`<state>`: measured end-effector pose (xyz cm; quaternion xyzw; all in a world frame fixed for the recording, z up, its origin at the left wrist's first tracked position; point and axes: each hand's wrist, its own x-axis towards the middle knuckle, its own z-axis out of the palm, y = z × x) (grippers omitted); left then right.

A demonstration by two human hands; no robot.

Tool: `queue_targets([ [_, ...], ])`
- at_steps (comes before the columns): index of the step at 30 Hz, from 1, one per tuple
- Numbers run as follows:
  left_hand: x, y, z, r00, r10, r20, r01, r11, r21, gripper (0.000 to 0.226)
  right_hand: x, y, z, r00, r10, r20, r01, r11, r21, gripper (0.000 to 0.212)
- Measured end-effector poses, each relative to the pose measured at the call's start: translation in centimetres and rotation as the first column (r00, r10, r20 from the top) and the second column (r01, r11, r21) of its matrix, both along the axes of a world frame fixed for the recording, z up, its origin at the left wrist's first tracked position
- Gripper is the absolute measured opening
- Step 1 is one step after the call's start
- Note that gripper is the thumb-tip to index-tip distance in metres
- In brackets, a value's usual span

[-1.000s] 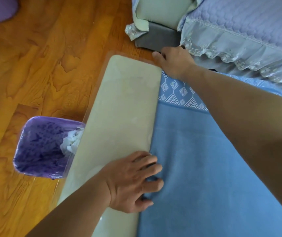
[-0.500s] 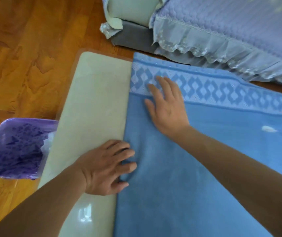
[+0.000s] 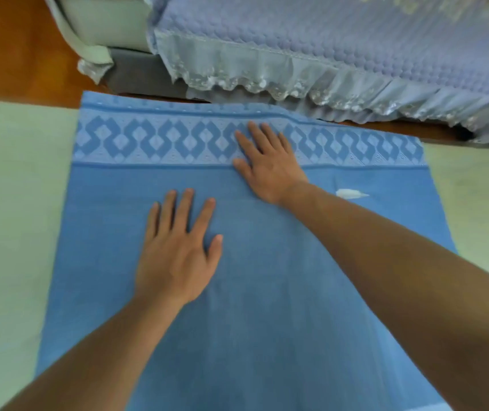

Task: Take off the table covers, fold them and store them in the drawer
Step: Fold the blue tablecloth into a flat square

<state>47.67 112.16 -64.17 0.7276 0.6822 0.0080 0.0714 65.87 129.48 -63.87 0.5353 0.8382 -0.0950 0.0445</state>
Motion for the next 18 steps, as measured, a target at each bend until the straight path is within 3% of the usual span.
queue_targets([
  [3, 0.0, -0.1, 0.3, 1.0, 0.002, -0.025, -0.002, 1.0, 0.002, 0.063, 8.3, 4.1, 0.2, 0.98, -0.198, 0.035, 0.197, 0.98, 0.032, 0.075],
  [6, 0.3, 0.3, 0.3, 1.0, 0.023, -0.019, -0.023, 1.0, 0.002, 0.064, 17.5, 7.7, 1.3, 0.854, -0.467, 0.23, 0.487, 0.872, -0.036, 0.07],
  [10, 0.6, 0.4, 0.6, 0.999, 0.029, -0.023, -0.029, 1.0, 0.008, 0.066, 22.3, 10.0, 3.1, 0.779, -0.529, 0.336, 0.598, 0.788, -0.147, 0.082],
  [12, 0.7, 0.5, 0.6, 0.999, 0.036, -0.037, -0.036, 0.999, 0.002, 0.066, 21.7, 11.1, 3.1, 0.773, -0.519, 0.366, 0.601, 0.783, -0.159, 0.084],
  [14, 0.7, 0.5, 0.6, 0.998, 0.034, -0.062, -0.035, 0.999, -0.008, 0.066, 19.3, 11.4, 3.3, 0.827, -0.443, 0.345, 0.515, 0.844, -0.149, 0.076],
  [16, 0.7, 0.5, 0.6, 0.997, 0.035, -0.073, -0.037, 0.999, -0.014, 0.066, 15.5, 11.4, 3.6, 0.926, -0.296, 0.236, 0.344, 0.918, -0.195, 0.054],
  [18, 0.7, 0.5, 0.6, 0.996, 0.03, -0.079, -0.032, 0.999, -0.017, 0.066, 11.6, 11.6, 4.1, 0.972, -0.209, 0.111, 0.234, 0.918, -0.321, 0.054],
])
